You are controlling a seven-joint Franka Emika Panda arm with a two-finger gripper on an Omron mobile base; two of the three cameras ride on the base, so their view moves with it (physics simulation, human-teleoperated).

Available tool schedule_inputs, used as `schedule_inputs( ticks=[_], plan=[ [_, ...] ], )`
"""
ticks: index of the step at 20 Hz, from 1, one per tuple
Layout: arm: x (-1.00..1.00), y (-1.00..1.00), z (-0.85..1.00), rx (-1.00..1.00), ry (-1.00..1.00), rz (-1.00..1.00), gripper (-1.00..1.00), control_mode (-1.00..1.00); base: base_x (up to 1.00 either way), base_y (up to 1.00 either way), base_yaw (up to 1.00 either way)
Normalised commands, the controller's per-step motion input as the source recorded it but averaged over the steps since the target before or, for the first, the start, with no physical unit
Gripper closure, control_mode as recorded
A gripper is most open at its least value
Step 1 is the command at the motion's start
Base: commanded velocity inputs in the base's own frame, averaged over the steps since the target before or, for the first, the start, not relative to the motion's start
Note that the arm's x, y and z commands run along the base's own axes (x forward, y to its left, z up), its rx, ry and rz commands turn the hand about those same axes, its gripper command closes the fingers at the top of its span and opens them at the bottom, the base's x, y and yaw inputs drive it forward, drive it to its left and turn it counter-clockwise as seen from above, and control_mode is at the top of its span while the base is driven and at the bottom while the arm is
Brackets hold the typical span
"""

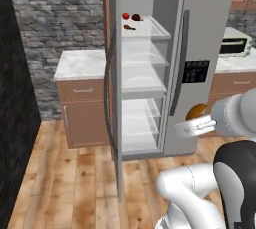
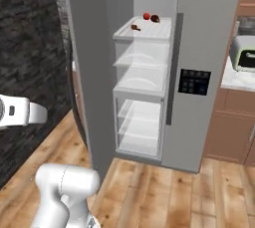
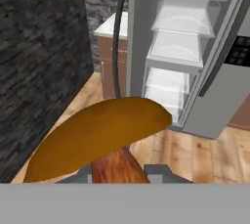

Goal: Transport the chicken drumstick and mushroom to the fridge. Place the chicken drumstick on the rack containing meat and place the mushroom on the rack containing the vegetable, ensuring meats and vegetables are on different racks.

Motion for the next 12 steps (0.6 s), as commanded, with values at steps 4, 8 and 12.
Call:
schedule_inputs(
  ticks=[4, 8, 12],
  plan=[
    [0.00, 0.00, 0.00, 0.00, 0.00, 0.00, 1.00, 1.00, 1.00, -0.36, -0.13],
    [0.00, 0.00, 0.00, 0.00, 0.00, 0.00, 1.00, 1.00, 1.00, -0.51, -0.08],
    [0.00, 0.00, 0.00, 0.00, 0.00, 0.00, 1.00, 1.00, 0.95, -0.92, -0.01]
  ],
)
